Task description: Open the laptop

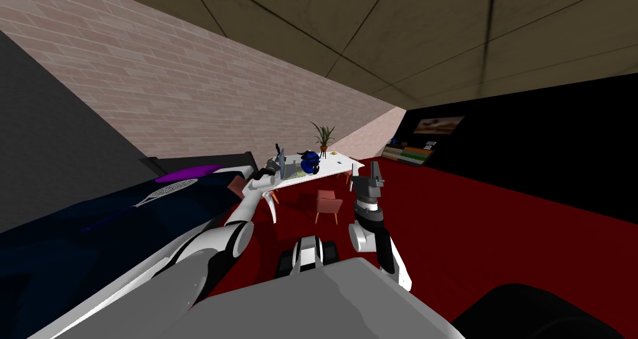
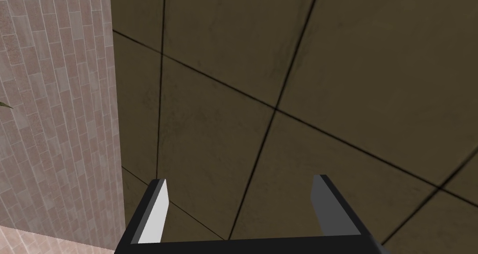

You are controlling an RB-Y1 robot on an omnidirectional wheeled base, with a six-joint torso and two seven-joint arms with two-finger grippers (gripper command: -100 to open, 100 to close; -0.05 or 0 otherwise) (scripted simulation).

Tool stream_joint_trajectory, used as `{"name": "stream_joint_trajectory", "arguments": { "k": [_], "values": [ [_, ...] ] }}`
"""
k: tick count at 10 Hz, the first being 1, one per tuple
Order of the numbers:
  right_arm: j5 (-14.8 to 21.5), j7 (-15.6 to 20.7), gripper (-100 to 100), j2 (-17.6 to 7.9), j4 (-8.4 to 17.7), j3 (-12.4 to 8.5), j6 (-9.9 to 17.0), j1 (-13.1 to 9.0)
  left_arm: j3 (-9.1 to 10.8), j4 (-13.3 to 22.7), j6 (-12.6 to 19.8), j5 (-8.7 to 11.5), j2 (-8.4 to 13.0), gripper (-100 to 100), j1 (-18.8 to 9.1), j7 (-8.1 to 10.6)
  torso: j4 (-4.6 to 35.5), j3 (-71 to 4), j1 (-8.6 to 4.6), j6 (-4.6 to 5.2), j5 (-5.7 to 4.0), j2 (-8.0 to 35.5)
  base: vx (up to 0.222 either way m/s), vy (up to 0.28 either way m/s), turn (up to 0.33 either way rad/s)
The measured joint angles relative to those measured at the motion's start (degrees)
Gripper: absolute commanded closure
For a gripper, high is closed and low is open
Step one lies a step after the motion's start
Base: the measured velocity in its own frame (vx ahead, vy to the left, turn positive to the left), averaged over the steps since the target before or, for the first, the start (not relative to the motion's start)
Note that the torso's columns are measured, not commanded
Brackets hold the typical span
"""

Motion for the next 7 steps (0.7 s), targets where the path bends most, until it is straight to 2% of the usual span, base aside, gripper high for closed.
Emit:
{"name": "stream_joint_trajectory", "arguments": {
  "k": [1, 3, 7],
  "values": [
    [0.0, 0.0, 0, 0.0, 0.0, 0.0, 0.0, 0.0, -0.01, 0.0, 0.0, 0.0, 0.0, 100, 0.0, 0.0, 0.0, 0.1, 0.1, -0.06, 0.04, 0.1, -0.002, -0.005, -0.004],
    [0.0, 0.0, 0, 0.0, 0.0, 0.0, 0.0, 0.0, -0.53, 0.3, 0.2, -0.7, 0.5, 100, -0.2, -0.7, 0.1, 0.1, -0.16, -0.1, -0.04, 0.2, 0.016, -0.09, -0.009],
    [0.0, 0.0, 0, 0.0, 0.0, 0.0, 0.0, 0.0, -3.07, 1.5, 1.6, -4.9, 2.9, 100, -0.7, -5.4, 0.0, 0.1, -0.18, -0.08, -0.05, 0.1, 0.016, -0.145, -0.017]
  ]
}}
